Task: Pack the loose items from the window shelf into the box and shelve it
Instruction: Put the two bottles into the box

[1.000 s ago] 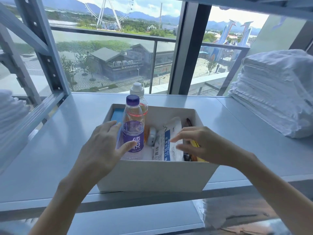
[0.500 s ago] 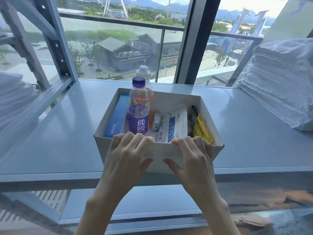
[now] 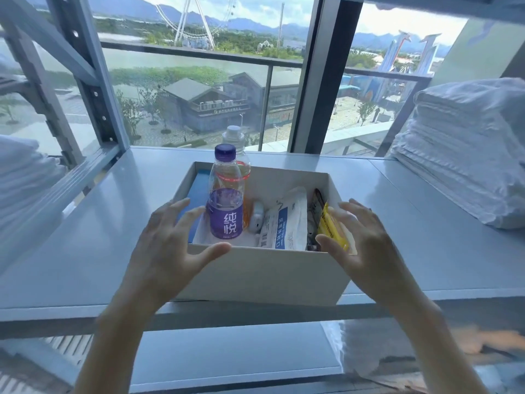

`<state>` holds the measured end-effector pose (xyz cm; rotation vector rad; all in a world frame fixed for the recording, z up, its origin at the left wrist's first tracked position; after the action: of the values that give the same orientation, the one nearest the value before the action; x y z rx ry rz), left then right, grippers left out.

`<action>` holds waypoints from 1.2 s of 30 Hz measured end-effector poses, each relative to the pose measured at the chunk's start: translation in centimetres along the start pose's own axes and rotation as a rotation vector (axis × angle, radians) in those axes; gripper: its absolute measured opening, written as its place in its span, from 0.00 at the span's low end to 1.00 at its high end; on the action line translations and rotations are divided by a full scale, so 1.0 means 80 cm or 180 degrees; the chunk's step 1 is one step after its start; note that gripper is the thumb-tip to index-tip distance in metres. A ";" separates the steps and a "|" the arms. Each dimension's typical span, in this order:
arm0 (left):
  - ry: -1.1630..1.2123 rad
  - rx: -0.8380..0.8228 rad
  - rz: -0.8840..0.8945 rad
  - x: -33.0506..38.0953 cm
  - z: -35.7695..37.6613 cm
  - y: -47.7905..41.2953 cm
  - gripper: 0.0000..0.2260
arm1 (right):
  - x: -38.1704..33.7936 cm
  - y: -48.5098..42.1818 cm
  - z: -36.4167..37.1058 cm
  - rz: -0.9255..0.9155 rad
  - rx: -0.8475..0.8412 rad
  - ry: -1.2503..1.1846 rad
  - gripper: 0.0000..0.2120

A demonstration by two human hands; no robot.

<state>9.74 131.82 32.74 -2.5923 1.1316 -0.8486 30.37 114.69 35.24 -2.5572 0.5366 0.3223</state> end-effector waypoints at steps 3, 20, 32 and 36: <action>0.0433 -0.0569 -0.0140 -0.018 -0.001 -0.022 0.45 | 0.029 -0.034 0.022 0.0216 -0.0878 0.0141 0.32; -0.0121 -0.1290 -0.0885 -0.073 0.027 -0.109 0.24 | 0.082 -0.074 0.069 0.1724 -0.2104 -0.0261 0.13; -0.0307 -0.0638 -0.1092 -0.066 -0.004 -0.077 0.06 | 0.077 -0.054 0.039 0.1525 -0.1425 -0.0306 0.11; -0.0450 -0.0484 -0.1161 -0.053 -0.029 -0.025 0.08 | 0.069 -0.040 0.026 0.1157 -0.1298 -0.0189 0.13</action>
<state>7.30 136.43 33.61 -2.9855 0.7218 -0.6491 36.42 116.62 33.11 -2.8127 1.0044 0.6949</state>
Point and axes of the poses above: each hand's wrist, its own y-axis away from the middle knuckle, its own z-axis out of the palm, x = y × z, the point moved 9 cm from there along -y, towards the middle knuckle, and after that the axes turned 3 degrees about y, right-handed, at the moved point
